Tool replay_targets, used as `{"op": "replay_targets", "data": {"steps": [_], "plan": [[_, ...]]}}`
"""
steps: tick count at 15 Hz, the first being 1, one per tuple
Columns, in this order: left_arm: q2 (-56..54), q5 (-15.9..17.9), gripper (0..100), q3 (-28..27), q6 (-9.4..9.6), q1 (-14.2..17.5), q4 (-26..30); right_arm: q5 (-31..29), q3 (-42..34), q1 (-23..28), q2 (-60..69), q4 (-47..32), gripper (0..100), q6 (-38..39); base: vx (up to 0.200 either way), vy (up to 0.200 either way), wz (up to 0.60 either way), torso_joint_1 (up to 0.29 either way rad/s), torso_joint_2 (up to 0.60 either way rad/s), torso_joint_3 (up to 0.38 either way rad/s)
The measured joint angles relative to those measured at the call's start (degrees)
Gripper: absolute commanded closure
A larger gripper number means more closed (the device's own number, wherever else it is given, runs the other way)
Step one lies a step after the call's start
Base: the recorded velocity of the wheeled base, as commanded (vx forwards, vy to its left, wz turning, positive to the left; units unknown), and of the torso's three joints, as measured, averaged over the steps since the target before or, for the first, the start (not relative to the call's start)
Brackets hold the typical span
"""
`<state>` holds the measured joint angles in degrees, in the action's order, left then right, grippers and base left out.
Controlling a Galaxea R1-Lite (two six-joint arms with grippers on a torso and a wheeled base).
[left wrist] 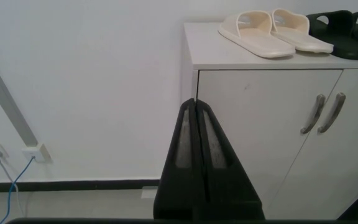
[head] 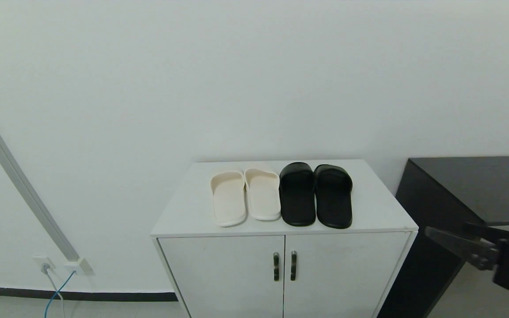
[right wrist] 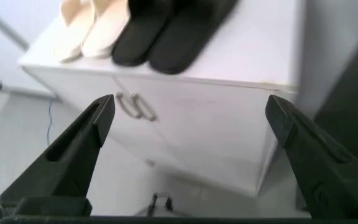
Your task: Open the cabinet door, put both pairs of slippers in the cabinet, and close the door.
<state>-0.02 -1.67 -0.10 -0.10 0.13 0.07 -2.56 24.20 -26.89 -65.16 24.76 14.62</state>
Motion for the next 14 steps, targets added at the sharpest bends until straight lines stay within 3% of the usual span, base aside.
{"op": "replay_targets", "data": {"steps": [4, 14], "plan": [[0.00, 0.04, 100, 0.00, 0.05, 0.11, 0.00, -5.78, 12.00, -6.23, -14.74, 1.12, 0, 1.45, 0.000, 0.000, 0.00, 0.000, 0.00, 0.000], [0.00, 0.01, 100, 0.00, 0.10, 0.07, 0.02, -19.19, 38.06, -11.50, -41.75, 1.02, 0, 1.56, 0.000, 0.000, 0.00, 0.000, 0.00, 0.000]]}}
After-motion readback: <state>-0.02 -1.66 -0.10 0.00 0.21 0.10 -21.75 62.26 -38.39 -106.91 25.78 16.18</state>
